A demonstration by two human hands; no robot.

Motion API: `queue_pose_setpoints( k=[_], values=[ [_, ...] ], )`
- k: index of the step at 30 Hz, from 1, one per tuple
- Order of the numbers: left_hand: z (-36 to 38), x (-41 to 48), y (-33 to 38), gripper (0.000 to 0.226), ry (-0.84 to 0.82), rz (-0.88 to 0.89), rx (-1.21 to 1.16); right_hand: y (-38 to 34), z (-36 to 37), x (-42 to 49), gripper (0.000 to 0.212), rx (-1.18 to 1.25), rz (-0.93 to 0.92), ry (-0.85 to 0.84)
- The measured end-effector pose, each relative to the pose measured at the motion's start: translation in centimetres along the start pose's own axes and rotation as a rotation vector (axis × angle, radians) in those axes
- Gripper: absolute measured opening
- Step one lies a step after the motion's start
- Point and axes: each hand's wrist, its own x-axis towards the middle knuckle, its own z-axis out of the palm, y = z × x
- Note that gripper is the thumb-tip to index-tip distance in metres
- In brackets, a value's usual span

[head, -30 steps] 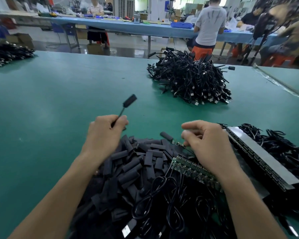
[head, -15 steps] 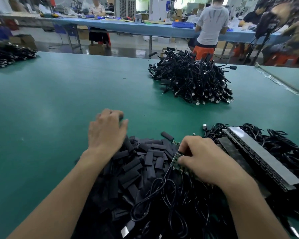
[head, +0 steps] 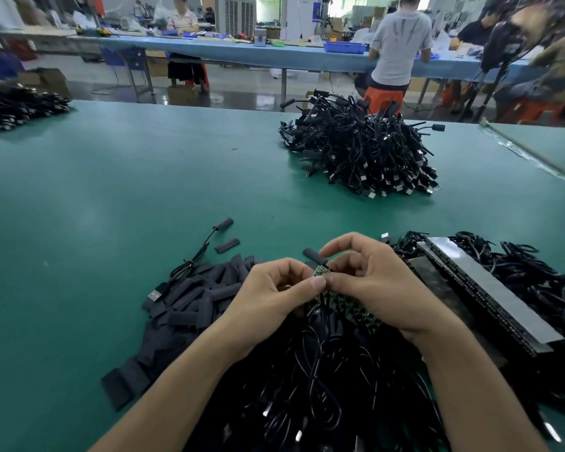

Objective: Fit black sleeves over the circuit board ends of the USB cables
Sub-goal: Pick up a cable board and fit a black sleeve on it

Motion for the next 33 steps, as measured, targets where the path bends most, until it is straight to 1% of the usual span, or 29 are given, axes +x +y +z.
queue_pose_setpoints(
  k=[4, 9, 12, 16, 20, 23, 26, 30, 33],
  values=[
    [-0.2, -0.1, 0.0, 0.012, -0.028, -0.047, -0.091, 0.0, -0.4, -0.1, 0.022, 0.070, 0.007, -0.027],
    [-0.4, -0.3, -0.3, 0.017, -0.063, -0.065, -0.076, 0.1, -0.4, -0.1, 0.022, 0.010, -0.012, -0.024],
    [-0.6, -0.2, -0.4, 0.018, -0.074, -0.067, -0.092, 0.4, -0.4, 0.0, 0.022, 0.026, -0.009, -0.032],
    [-0.7, -0.1, -0.5, 0.015, -0.087, -0.059, -0.111, 0.7, -0.4, 0.0, 0.023, 0.127, 0.005, -0.053],
    [-0.8, -0.1, -0.6, 0.013, -0.092, -0.054, -0.129, 1.1, -0.3, 0.0, 0.029, 0.211, 0.006, -0.062],
    [-0.9, -0.1, -0.7, 0.016, -0.090, -0.056, -0.124, 1.4, -0.2, 0.1, 0.029, 0.260, 0.011, -0.068],
    [-0.9, -0.1, -0.7, 0.012, -0.075, -0.046, -0.121, 1.6, 0.0, 0.1, 0.027, 0.312, 0.015, -0.070],
    [-0.8, 0.0, -0.8, 0.022, -0.022, -0.077, -0.270, 1.4, 0.7, 0.2, 0.030, 0.437, -0.001, -0.120],
    [-0.8, 0.2, -0.8, 0.020, 0.000, -0.073, -0.333, 1.0, 0.8, 0.2, 0.025, 0.357, 0.013, -0.106]
  ],
)
